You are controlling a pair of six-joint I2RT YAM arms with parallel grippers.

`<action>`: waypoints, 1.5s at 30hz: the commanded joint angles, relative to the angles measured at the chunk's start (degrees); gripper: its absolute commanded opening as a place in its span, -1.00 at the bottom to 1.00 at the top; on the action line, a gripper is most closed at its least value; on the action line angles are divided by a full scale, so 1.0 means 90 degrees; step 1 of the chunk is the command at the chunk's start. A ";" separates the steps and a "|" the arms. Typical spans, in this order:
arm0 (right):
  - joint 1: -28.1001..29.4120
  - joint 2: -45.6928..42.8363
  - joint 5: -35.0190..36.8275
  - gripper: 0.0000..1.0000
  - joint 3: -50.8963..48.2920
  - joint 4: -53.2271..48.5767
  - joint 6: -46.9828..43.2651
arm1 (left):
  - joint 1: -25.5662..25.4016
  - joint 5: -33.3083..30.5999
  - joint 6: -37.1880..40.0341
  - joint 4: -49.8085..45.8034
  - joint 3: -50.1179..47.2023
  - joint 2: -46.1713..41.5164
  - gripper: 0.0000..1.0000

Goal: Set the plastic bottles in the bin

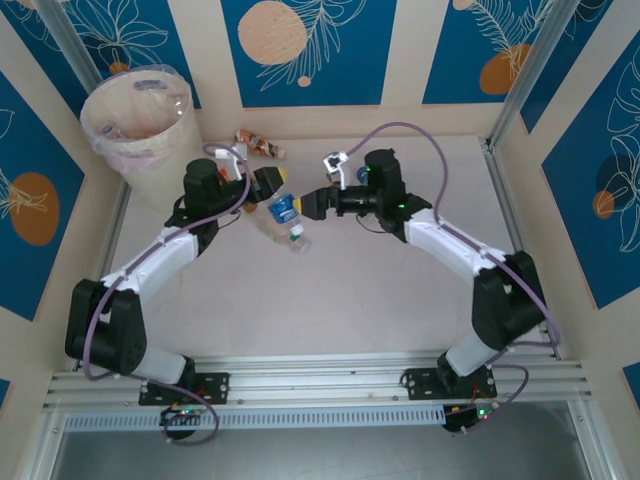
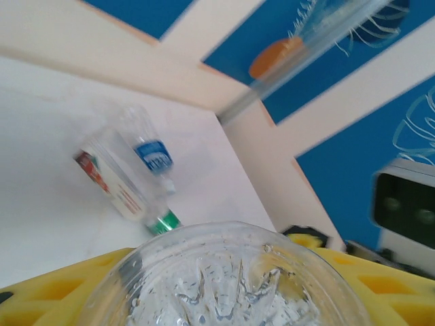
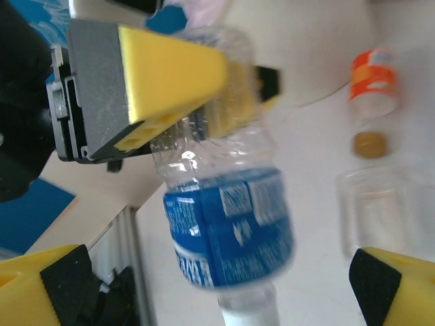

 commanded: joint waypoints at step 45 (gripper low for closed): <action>-0.0639 -0.1184 0.4592 0.99 -0.1441 -0.0285 0.1550 | 0.2210 -0.5284 0.5640 0.0472 0.3842 0.1091 0.06</action>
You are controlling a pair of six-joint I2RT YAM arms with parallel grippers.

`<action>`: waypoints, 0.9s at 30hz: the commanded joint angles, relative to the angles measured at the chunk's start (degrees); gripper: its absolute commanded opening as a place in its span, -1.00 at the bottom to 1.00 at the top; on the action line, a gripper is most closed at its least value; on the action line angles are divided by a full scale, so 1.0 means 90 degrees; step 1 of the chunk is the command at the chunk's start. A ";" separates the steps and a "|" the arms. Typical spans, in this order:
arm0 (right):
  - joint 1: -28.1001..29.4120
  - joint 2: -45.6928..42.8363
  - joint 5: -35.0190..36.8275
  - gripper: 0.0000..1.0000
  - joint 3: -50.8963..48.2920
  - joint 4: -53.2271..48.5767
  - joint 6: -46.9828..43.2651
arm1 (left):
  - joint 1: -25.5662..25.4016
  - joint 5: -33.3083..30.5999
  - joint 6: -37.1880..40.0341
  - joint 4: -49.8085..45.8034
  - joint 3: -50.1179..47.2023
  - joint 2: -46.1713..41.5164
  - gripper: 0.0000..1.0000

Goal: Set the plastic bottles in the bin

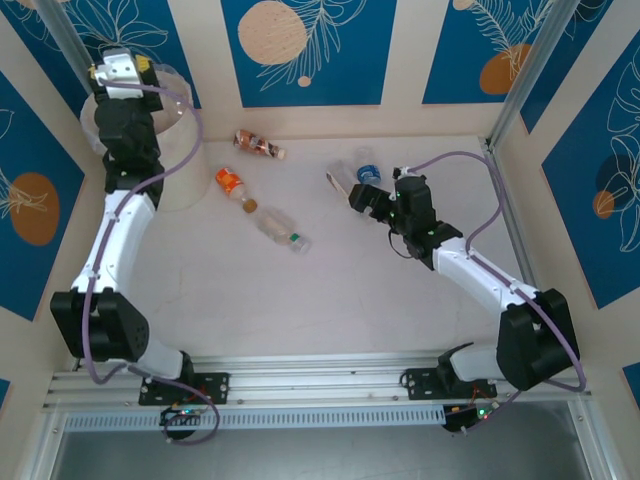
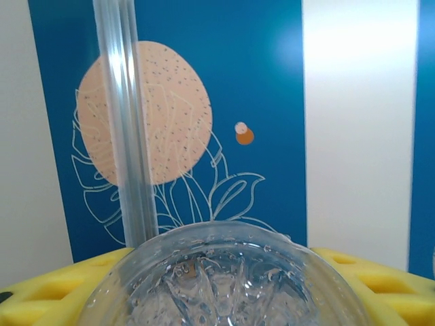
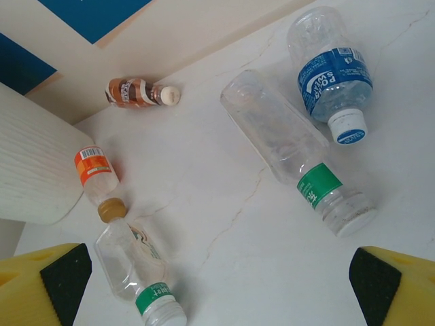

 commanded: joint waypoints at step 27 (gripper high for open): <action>0.0007 0.1057 0.0090 0.99 0.0903 -0.0228 0.0071 | 0.1257 -0.0498 -0.2635 -0.4634 0.6799 0.4743 0.99</action>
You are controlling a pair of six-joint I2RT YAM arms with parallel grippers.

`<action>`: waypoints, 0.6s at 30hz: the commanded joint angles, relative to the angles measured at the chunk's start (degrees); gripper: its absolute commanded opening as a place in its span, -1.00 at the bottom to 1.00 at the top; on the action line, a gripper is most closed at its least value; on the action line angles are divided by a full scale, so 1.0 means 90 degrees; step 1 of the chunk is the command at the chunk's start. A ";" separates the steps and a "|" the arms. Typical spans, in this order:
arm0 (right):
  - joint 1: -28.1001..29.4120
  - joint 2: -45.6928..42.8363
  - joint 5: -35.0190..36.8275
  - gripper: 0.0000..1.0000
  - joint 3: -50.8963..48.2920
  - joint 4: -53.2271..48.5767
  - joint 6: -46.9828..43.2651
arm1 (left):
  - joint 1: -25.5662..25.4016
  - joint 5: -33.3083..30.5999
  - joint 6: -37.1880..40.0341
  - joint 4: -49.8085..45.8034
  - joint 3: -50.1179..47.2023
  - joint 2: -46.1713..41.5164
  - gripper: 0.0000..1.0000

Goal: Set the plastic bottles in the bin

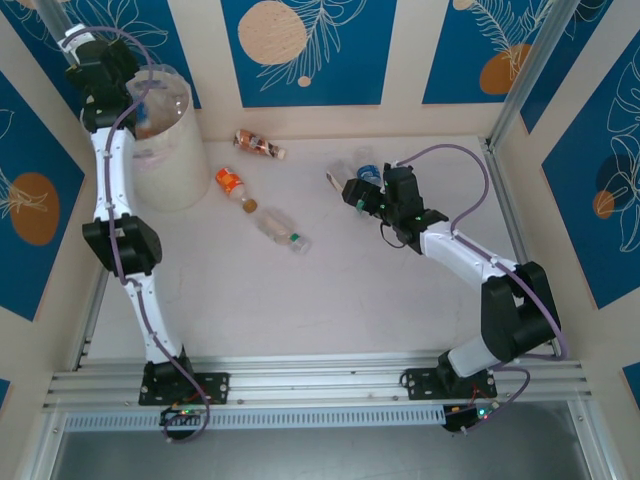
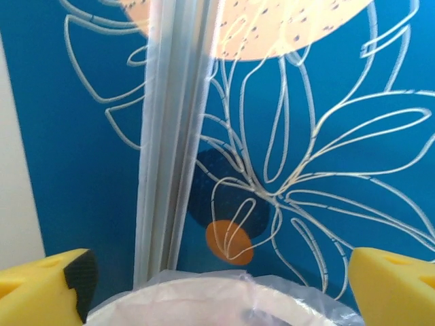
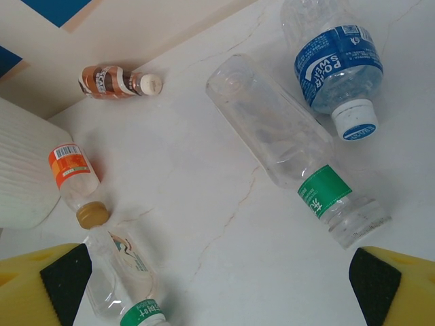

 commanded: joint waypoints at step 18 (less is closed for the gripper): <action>-0.0369 0.0221 -0.0274 0.99 0.0611 -0.0769 -0.0924 | -0.0341 0.1797 -0.0359 -0.1423 -0.0712 -0.1239 1.00</action>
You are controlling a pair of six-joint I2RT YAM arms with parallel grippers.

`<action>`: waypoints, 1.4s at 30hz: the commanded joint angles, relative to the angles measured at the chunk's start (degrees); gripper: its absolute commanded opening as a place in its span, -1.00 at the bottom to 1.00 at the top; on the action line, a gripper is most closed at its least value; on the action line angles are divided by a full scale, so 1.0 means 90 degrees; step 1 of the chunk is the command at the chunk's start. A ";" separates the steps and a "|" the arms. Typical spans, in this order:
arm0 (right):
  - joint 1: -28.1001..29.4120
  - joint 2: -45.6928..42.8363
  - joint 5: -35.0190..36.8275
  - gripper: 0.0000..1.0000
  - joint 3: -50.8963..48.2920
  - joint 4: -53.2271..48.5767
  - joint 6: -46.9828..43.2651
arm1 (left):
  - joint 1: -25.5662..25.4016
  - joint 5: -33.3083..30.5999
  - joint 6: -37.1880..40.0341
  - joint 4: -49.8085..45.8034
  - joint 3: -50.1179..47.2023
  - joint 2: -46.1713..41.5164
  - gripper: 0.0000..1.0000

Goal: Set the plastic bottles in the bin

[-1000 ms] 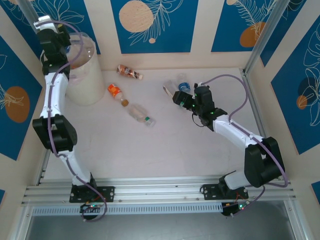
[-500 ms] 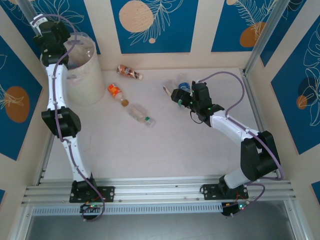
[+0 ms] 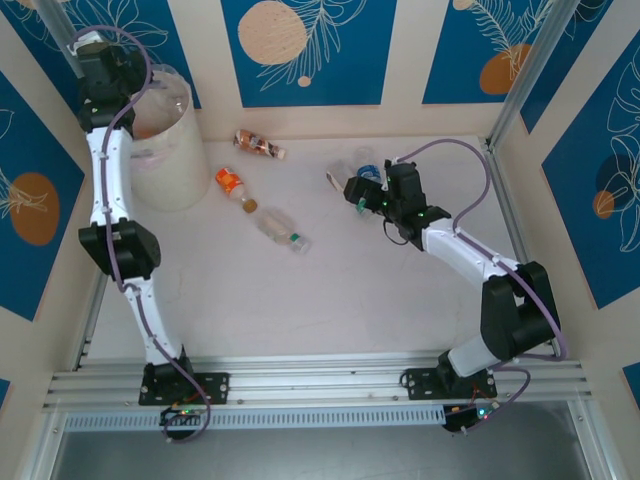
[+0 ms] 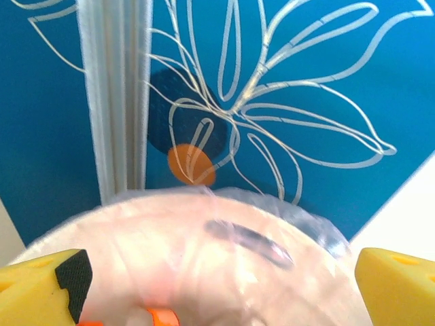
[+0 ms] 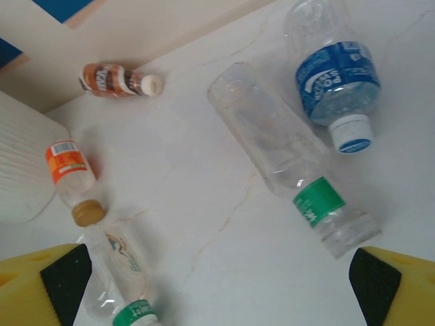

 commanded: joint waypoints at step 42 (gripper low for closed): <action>-0.1187 0.6052 -0.0509 0.68 0.7319 -0.5008 -0.1735 | -0.2065 0.1944 -0.2016 0.2637 -0.8908 -0.5359 1.00</action>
